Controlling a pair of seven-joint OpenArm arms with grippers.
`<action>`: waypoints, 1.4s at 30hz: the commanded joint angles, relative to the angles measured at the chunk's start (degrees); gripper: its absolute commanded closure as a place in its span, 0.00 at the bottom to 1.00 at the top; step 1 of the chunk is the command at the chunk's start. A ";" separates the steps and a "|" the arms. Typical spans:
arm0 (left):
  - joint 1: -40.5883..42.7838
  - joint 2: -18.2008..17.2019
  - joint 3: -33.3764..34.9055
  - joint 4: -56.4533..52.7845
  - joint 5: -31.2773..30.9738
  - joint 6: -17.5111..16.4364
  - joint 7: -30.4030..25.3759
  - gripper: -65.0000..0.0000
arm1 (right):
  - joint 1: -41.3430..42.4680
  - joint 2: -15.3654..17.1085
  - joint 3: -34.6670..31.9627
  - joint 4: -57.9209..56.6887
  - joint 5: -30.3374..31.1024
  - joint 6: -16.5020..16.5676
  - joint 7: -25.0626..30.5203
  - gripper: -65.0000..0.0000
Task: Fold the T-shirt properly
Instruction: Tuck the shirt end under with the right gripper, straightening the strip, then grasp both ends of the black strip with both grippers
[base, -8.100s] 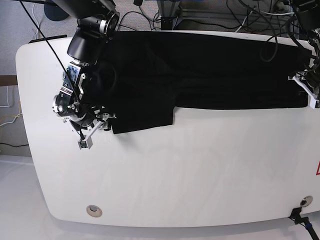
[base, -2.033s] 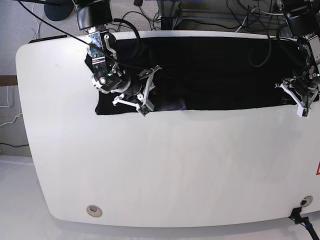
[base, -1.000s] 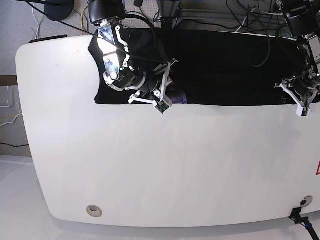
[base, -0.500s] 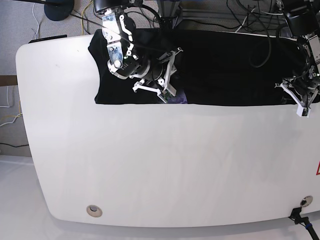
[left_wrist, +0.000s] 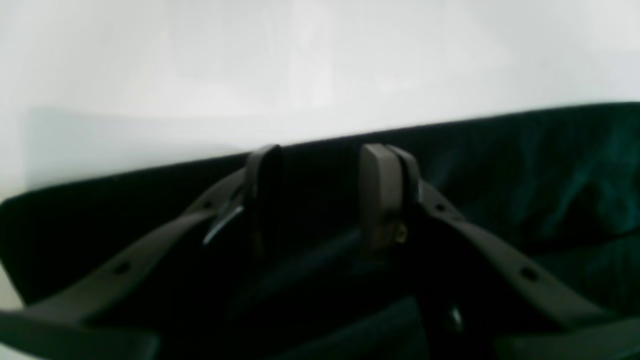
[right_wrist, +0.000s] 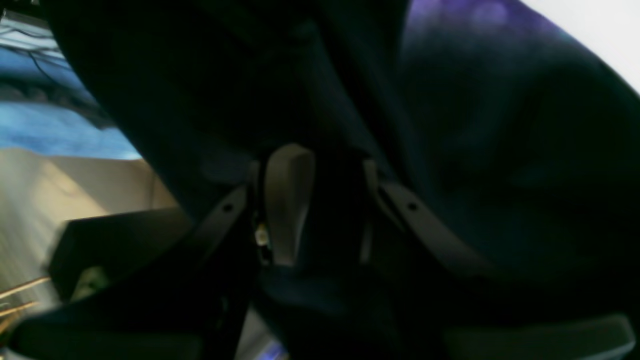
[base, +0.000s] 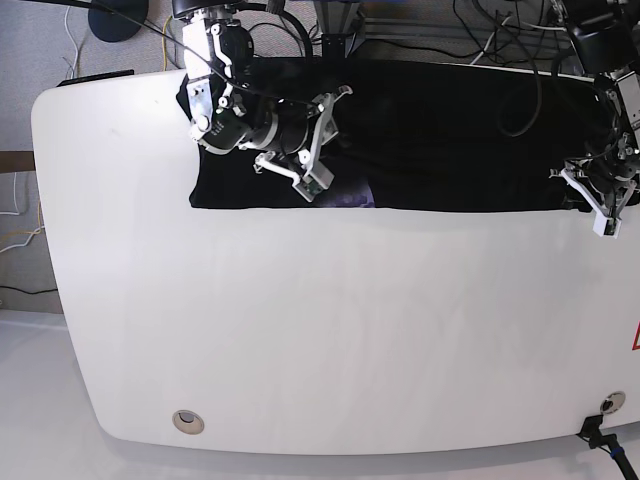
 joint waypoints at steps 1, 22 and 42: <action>-0.44 -1.23 -0.37 5.50 -0.98 -0.05 -1.35 0.63 | 1.00 1.64 1.79 2.34 -1.56 0.04 3.00 0.75; 20.83 9.68 -1.16 25.37 8.95 0.13 -10.32 1.00 | -9.29 3.66 2.32 -2.32 -16.42 -0.05 23.58 1.00; 10.72 9.68 7.63 8.14 9.57 0.04 -9.88 1.00 | 6.45 13.95 8.03 -32.74 -16.07 0.57 35.53 1.00</action>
